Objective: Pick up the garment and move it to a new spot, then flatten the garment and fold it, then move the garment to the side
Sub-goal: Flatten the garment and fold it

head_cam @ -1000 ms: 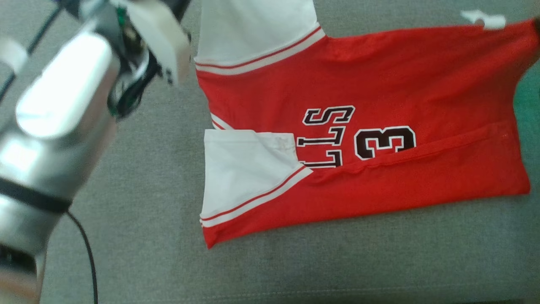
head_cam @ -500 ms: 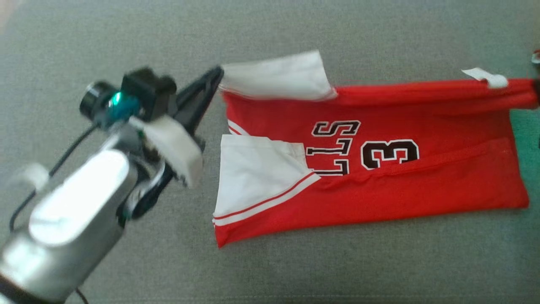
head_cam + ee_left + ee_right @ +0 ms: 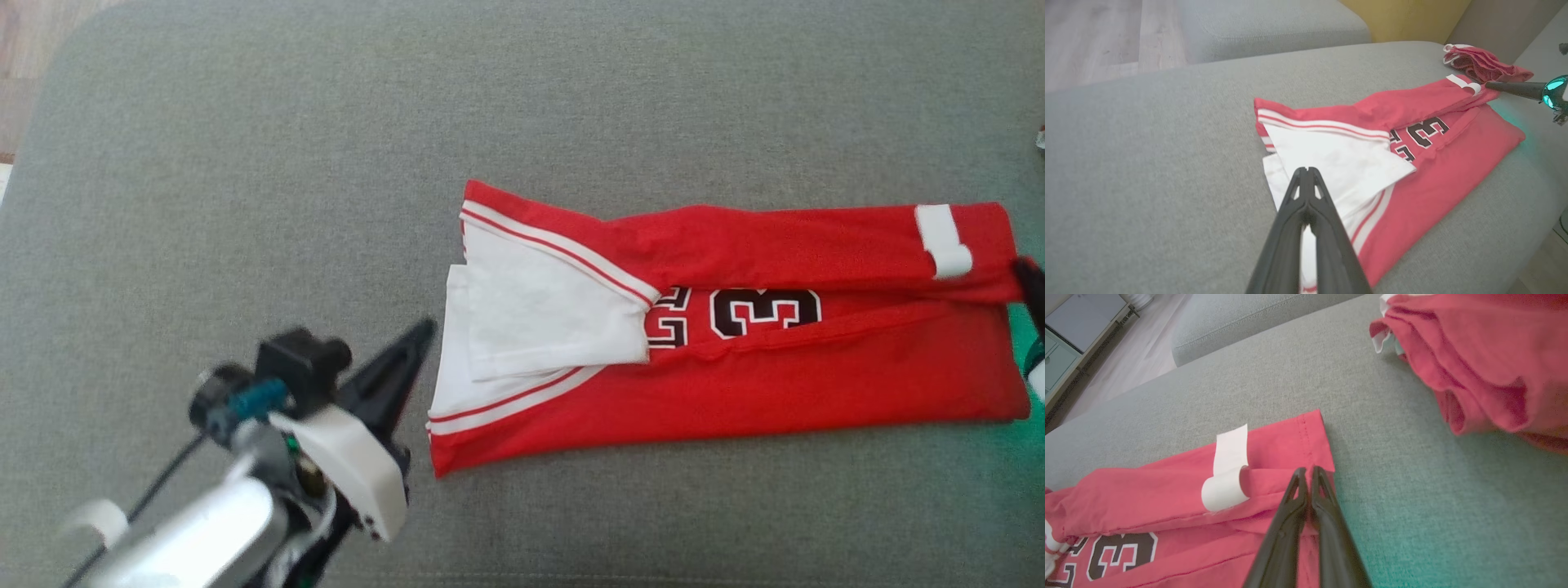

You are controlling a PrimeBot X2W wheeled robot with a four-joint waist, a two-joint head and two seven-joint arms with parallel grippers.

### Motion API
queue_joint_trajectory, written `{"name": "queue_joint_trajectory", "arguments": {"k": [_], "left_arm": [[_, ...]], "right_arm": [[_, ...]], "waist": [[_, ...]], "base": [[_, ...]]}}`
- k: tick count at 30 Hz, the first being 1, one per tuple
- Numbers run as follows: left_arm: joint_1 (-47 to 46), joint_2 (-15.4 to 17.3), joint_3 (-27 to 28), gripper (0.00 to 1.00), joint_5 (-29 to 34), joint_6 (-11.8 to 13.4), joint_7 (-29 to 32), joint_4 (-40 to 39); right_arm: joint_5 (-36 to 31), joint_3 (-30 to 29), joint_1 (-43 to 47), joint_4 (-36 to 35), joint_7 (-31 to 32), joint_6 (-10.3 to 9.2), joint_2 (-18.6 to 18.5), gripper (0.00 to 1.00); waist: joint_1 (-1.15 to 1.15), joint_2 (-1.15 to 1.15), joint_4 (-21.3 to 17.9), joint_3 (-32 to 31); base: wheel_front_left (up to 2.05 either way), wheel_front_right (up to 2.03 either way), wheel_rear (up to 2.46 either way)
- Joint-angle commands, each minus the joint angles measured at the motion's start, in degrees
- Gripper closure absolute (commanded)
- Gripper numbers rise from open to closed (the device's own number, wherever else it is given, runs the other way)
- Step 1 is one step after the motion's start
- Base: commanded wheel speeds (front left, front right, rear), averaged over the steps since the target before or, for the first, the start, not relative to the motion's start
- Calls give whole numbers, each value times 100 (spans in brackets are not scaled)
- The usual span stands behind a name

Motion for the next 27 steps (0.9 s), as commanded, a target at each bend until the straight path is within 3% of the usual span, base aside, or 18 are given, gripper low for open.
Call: {"name": "queue_joint_trajectory", "arguments": {"k": [1, 5, 6, 7, 8, 9, 10, 12, 21, 27], "left_arm": [[-14, 102, 177, 100, -40, 70, -100, -131], [224, -1, 125, 100, -127, 145, -200, 31], [264, -26, 125, 100, -127, 184, -236, 88], [302, -60, 134, 100, -129, 218, -293, 145], [347, -95, 147, 100, -145, 255, -345, 205], [387, -117, 150, 60, -138, 297, -388, 270], [424, -140, 158, 3, -115, 342, -457, 330], [469, -179, 177, 0, -108, 393, -542, 373], [938, -636, 558, 0, 157, 1046, -1290, 731], [1426, -1194, 1221, 0, 795, 1276, -1361, 639]], "right_arm": [[23, -25, 201, -73, -71, -5, -155, 100], [36, -27, 285, -71, -57, -5, -89, 100], [40, -30, 303, -63, -63, -5, -69, 85], [45, -43, 319, -42, -88, -5, -42, 62], [40, -50, 333, -17, -116, -5, -15, 51], [2, -61, 338, 23, -189, -5, 9, 0], [-47, -73, 341, 75, -285, -5, 42, 0], [-106, -73, 346, 114, -368, -5, 71, 0], [-530, -135, 713, 250, -943, -5, 570, 0], [-1122, -530, 1073, 346, -1079, -5, 1011, 0]], "waist": [[0, 0, -9, -9], [0, 0, -22, -80], [0, 0, -27, -103], [0, 0, -35, -141], [0, 0, -46, -180], [0, 0, -60, -226], [0, 0, -77, -284], [0, 0, -91, -334], [0, 0, -204, -935], [0, 0, -164, -1240]], "base": [[0, 0, 0], [0, 0, 0], [0, 0, 0], [0, 0, 0], [0, 0, 0], [0, 0, 0], [0, 0, 0], [0, 0, 0], [0, 0, 0], [0, 0, 0]]}}
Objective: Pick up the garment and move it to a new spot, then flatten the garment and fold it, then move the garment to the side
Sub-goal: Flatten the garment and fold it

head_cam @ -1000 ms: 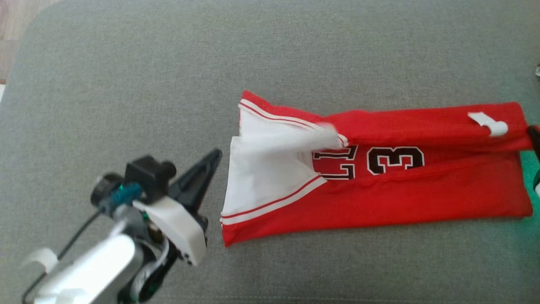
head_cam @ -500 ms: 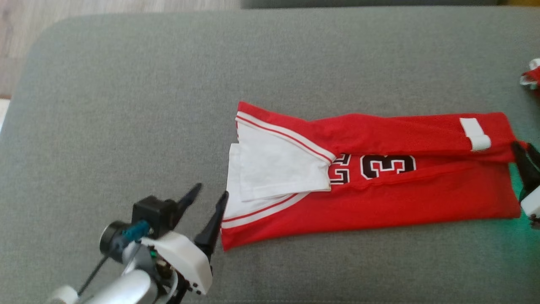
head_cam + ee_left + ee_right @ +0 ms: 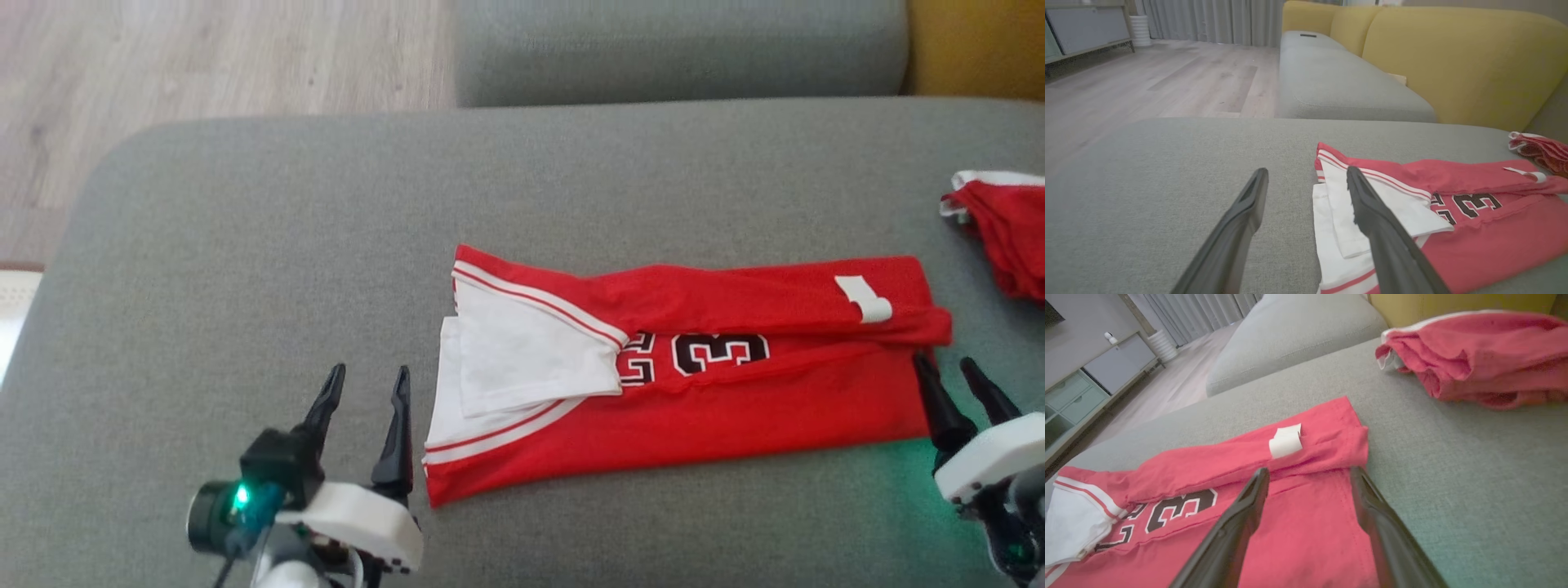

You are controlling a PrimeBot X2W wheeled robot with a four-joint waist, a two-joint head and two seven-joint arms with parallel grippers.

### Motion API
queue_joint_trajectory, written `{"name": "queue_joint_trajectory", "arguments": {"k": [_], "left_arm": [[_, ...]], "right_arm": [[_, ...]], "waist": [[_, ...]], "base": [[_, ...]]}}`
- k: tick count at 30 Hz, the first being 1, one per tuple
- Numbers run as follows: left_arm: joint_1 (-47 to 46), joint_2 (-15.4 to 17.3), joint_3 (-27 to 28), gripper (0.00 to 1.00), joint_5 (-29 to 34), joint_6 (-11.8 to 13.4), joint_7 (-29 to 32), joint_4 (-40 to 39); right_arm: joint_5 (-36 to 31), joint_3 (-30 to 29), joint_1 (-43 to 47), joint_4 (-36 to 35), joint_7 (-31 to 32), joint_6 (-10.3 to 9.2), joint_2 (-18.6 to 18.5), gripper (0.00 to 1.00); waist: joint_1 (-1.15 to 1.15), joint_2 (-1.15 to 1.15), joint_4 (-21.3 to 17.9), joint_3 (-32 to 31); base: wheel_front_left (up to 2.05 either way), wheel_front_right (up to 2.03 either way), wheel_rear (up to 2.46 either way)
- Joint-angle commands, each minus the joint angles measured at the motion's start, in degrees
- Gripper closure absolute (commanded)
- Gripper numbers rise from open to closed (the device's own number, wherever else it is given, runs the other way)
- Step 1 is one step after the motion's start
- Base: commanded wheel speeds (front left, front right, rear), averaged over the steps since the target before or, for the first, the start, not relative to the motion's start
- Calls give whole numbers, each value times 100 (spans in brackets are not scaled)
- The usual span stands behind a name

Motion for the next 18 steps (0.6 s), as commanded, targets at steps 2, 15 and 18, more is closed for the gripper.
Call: {"name": "queue_joint_trajectory", "arguments": {"k": [2, 15, 18], "left_arm": [[90, -180, 486, 0, 315, 4, -69, -200], [716, -1410, 854, 0, 1857, -844, -70, 35], [722, -1544, 916, 0, 2050, -984, -70, 57]], "right_arm": [[-412, -396, 98, -53, -98, -5, 10, 0], [-1842, -2379, 413, 508, -73, -5, 684, 0], [-1996, -2644, 143, 876, 158, -5, 626, 0]], "waist": [[0, 0, 30, -126], [0, 0, 613, 51], [0, 0, 752, 186]], "base": [[0, 0, 0], [0, 0, 0], [0, 0, 0]]}}
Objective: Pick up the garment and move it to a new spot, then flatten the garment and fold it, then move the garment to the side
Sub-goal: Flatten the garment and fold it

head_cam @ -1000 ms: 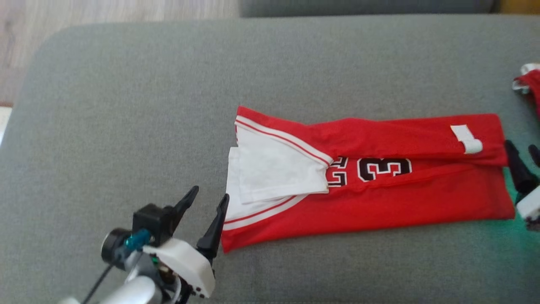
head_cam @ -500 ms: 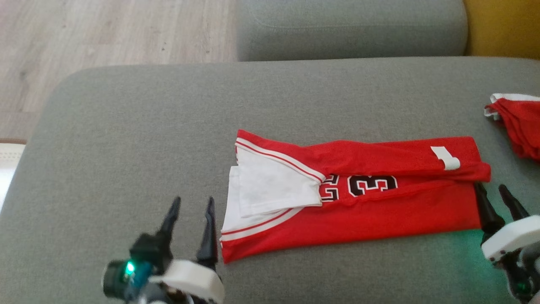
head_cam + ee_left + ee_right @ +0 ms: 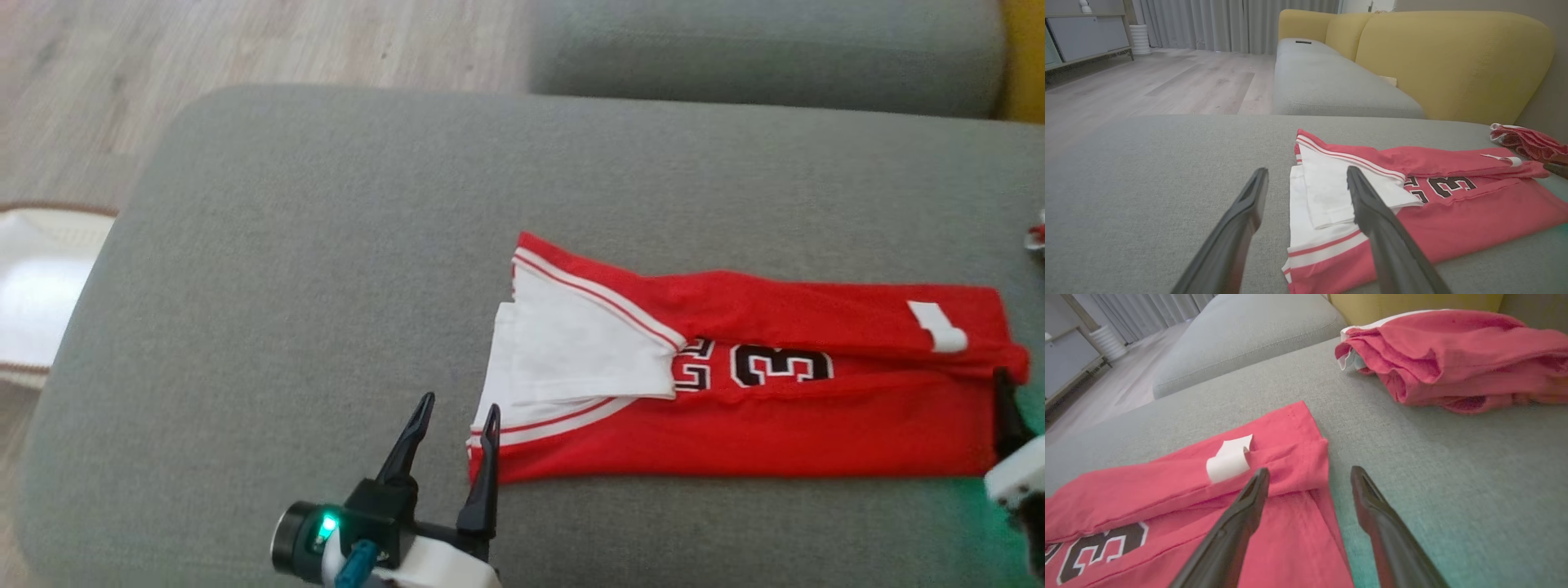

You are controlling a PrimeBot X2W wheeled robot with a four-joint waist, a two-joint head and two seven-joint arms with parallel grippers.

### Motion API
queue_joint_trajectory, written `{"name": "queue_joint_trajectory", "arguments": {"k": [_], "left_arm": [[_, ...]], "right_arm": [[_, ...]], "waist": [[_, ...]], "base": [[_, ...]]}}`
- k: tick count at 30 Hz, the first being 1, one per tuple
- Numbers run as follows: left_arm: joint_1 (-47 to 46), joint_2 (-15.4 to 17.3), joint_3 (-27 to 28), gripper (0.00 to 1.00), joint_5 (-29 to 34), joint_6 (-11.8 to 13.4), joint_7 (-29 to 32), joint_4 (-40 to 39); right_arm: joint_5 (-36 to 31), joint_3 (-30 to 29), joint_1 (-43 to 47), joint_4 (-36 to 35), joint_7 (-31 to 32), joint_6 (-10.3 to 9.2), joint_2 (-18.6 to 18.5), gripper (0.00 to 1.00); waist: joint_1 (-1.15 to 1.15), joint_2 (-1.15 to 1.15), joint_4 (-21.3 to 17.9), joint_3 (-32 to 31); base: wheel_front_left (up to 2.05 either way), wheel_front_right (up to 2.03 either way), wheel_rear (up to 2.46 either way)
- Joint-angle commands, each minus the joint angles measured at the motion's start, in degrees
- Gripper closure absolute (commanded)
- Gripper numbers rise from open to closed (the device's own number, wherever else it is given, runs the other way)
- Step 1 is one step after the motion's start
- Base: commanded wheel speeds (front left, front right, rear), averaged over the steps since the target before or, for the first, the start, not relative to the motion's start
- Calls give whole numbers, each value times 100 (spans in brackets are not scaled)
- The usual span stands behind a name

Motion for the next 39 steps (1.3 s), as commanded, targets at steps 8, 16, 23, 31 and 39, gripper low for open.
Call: {"name": "queue_joint_trajectory", "arguments": {"k": [8, 16, 23, 31, 39], "left_arm": [[-191, -276, 410, 0, 317, -231, -70, -65], [-315, -362, 465, 0, 412, -319, -70, 15], [-330, -386, 482, 0, 478, -381, -70, 43], [-340, -391, 510, 0, 517, -473, -70, 66], [-332, -392, 478, 0, 474, -496, -70, 77]], "right_arm": [[-541, -190, -725, 686, 699, -5, -299, 0], [-721, -209, -689, 865, 1319, -5, -66, 0], [-663, -453, -306, 462, 1462, -5, 50, 0], [-728, -787, 99, -21, 1563, -5, 112, 13], [-922, -995, 216, -403, 1631, -5, 86, 100]], "waist": [[0, 0, 328, 409], [0, 0, 340, 510], [0, 0, 231, 463], [0, 0, 208, 396], [0, 0, 208, 330]], "base": [[0, 0, 0], [0, 0, 0], [0, 0, 0], [0, 0, 0], [0, 0, 0]]}}
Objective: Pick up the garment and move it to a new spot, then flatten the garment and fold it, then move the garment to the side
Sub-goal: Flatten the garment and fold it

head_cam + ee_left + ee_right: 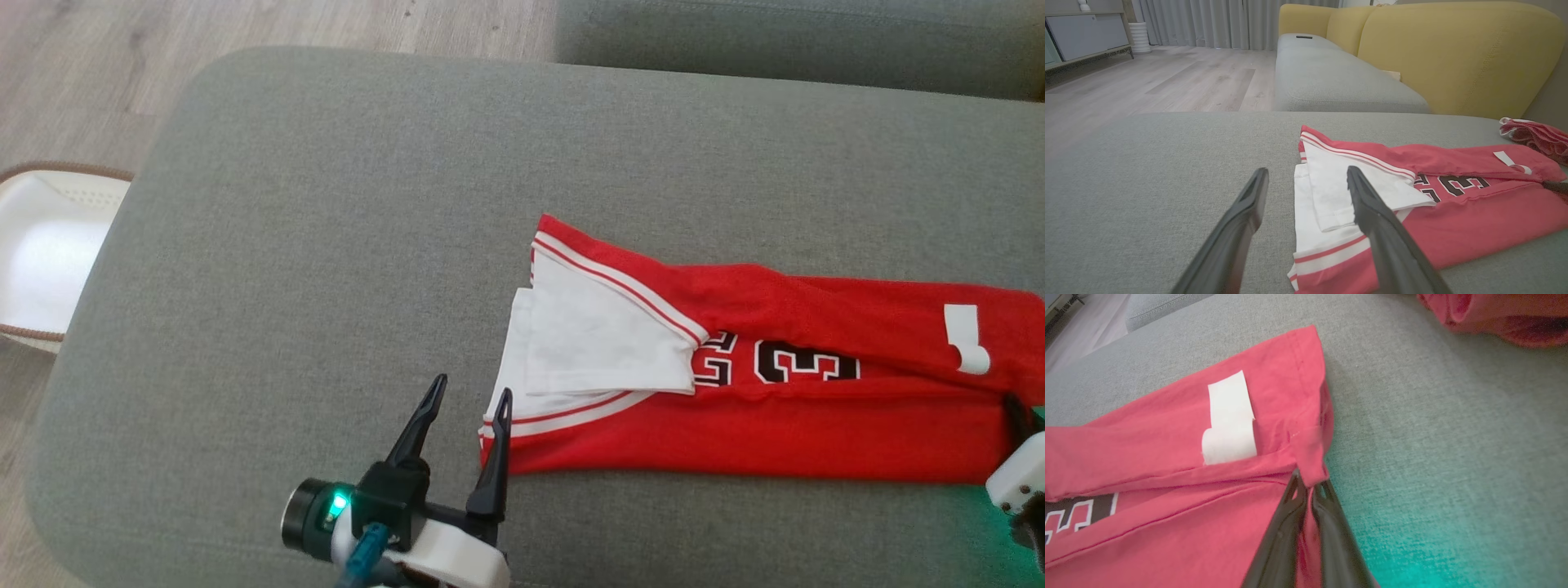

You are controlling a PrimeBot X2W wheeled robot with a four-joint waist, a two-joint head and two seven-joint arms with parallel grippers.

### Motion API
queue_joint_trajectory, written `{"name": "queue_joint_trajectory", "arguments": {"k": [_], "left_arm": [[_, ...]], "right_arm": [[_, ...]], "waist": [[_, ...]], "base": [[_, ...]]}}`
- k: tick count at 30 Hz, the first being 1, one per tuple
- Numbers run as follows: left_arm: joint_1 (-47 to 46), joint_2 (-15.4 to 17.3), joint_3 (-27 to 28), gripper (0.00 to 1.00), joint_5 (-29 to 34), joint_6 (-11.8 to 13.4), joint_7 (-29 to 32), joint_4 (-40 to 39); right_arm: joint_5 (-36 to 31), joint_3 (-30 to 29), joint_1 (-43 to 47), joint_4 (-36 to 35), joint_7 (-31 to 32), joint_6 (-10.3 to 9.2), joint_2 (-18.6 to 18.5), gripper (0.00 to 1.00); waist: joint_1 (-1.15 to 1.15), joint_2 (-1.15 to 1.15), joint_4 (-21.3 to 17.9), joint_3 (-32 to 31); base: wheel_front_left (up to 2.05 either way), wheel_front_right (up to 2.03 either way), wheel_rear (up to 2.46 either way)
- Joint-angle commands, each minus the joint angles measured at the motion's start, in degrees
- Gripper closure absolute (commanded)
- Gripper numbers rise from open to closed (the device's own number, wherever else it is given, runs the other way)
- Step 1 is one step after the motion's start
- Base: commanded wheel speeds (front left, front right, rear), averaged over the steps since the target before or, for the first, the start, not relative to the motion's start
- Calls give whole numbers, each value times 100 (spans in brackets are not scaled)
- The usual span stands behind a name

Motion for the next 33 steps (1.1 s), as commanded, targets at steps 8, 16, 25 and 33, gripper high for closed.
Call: {"name": "queue_joint_trajectory", "arguments": {"k": [8, 16, 25, 33], "left_arm": [[-116, -58, 220, 0, 72, -40, -70, -139], [-164, -58, 262, 0, 82, -107, -70, -99], [-170, -59, 220, 0, 67, -103, -70, -66], [-98, -59, 305, 0, 71, -189, -70, 40]], "right_arm": [[-488, -193, -11, -310, -47, -5, -411, 100], [-764, -368, -46, -680, 5, -5, -462, 100], [-899, -239, 130, -1490, -160, -5, -278, 100], [-1052, 57, 553, -2899, -197, -5, 143, 100]], "waist": [[0, 0, -197, -140], [0, 0, -349, -176], [0, 0, -369, -206], [0, 0, -269, -427]], "base": [[0, 0, 0], [0, 0, 0], [0, 0, 0], [0, 0, 0]]}}
